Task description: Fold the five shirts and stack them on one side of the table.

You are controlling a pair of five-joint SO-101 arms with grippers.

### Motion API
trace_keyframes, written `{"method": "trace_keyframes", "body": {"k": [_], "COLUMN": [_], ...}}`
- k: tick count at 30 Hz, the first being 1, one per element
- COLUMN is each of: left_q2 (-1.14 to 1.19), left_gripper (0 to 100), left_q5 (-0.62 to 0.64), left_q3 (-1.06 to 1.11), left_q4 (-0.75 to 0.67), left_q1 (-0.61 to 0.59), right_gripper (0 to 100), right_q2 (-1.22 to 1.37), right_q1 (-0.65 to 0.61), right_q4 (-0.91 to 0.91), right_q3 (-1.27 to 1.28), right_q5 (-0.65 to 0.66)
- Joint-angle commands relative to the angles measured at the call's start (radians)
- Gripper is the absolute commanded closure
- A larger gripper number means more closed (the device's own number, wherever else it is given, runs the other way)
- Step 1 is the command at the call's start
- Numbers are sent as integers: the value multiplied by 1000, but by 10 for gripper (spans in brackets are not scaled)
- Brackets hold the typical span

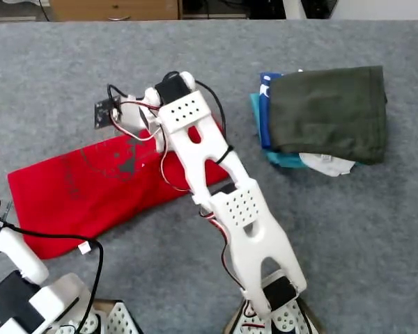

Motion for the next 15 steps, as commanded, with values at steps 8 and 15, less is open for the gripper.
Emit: {"method": "trace_keyframes", "body": {"k": [8,15], "left_q2": [-24,-24], "left_gripper": [979,980], "left_q5": [12,8], "left_q3": [-34,-34], "left_q4": [3,5], "left_q1": [5,3], "right_gripper": [996,996], "right_q2": [-105,50], "right_q1": [15,5], "right_q4": [3,-298], "right_q3": [197,197], "right_q5": [-110,-236]}}
